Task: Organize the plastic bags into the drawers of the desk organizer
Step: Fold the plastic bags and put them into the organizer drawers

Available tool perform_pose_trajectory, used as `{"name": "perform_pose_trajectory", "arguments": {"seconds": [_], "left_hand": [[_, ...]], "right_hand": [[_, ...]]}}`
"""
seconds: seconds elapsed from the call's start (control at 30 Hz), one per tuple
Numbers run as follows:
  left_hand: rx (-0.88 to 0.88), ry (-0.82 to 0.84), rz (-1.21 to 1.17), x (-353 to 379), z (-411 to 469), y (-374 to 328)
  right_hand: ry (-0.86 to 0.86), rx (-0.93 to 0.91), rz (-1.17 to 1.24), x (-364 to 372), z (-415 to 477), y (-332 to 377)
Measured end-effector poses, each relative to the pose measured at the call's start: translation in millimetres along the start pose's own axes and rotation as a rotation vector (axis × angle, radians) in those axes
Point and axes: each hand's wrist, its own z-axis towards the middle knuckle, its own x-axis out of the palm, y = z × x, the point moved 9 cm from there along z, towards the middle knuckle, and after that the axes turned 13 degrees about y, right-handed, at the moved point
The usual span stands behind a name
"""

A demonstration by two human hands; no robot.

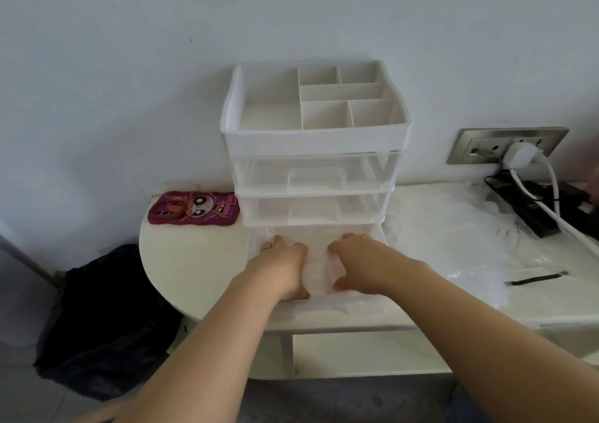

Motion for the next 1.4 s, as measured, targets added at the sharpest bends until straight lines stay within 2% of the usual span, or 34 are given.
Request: {"name": "perform_pose_trajectory", "arguments": {"seconds": [0.17,0.33,0.4,0.47,0.57,0.67,0.73,0.83,0.93,1.1,1.23,1.4], "left_hand": [[0.028,-0.025,-0.016,-8,-6,-1],[0.107,-0.242,-0.013,-24,-34,-3],[0.164,-0.305,-0.033,-26,-50,-8],[0.244,-0.29,-0.069,-20,-59,-18],[0.321,-0.18,-0.117,-4,-63,-30],[0.346,-0.169,-0.074,3,-63,-37],[0.358,-0.192,-0.06,3,-63,-40],[0.36,-0.216,-0.035,1,-61,-43],[0.351,-0.224,-0.038,0,-57,-41],[0.349,-0.237,-0.067,-2,-56,-37],[0.352,-0.249,-0.066,-5,-58,-38],[0.36,-0.254,-0.063,-6,-61,-40]], "right_hand": [[-0.055,-0.064,0.087,-8,-7,-1],[-0.36,-0.128,0.285,-51,-57,-20],[-0.413,-0.068,0.357,-54,-81,-45],[-0.307,0.056,0.351,-40,-95,-76],[0.019,0.234,0.25,2,-105,-115],[0.127,0.352,0.087,30,-106,-141],[0.086,0.377,0.054,36,-102,-149],[-0.015,0.318,0.115,37,-88,-148],[-0.043,0.261,0.155,42,-73,-144],[-0.174,0.302,0.091,33,-74,-143],[-0.286,0.32,0.142,26,-83,-143],[-0.246,0.308,0.091,27,-90,-141]]}}
